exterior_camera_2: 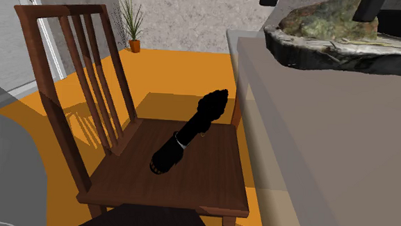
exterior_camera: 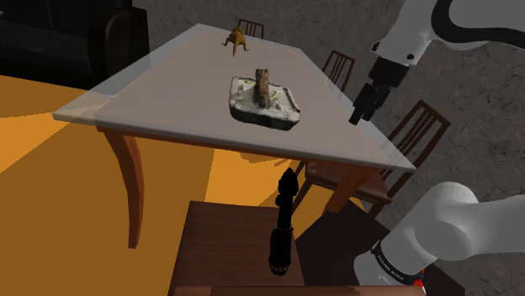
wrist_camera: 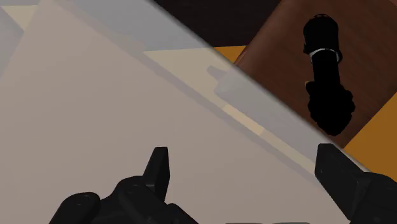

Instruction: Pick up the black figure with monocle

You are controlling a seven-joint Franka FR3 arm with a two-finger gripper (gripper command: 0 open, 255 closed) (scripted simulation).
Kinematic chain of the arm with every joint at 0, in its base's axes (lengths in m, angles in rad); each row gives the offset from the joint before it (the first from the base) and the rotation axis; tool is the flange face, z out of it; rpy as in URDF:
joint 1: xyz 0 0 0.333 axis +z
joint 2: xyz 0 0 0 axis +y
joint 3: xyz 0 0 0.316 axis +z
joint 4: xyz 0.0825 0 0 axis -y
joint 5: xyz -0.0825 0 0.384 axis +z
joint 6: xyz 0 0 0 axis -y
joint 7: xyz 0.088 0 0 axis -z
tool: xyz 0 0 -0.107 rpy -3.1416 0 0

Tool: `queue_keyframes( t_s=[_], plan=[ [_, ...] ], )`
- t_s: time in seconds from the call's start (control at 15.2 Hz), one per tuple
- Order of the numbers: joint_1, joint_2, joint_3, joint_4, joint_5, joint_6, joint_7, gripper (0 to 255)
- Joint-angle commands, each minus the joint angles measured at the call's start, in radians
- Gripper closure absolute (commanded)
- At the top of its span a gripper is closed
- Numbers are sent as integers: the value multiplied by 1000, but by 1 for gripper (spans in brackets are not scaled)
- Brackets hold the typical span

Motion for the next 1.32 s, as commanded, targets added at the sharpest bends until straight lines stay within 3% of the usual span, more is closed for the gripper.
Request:
queue_keyframes(
  t_s=[0.0,0.33,0.66,0.99,1.25],
  plan=[
    [0,0,0,0,0,0,0,0],
    [5,-193,106,-232,87,149,150,0],
    [42,-347,256,-424,206,300,314,0],
    [113,-422,466,-563,357,476,503,0],
    [165,-384,677,-621,488,653,668,0]
  ],
)
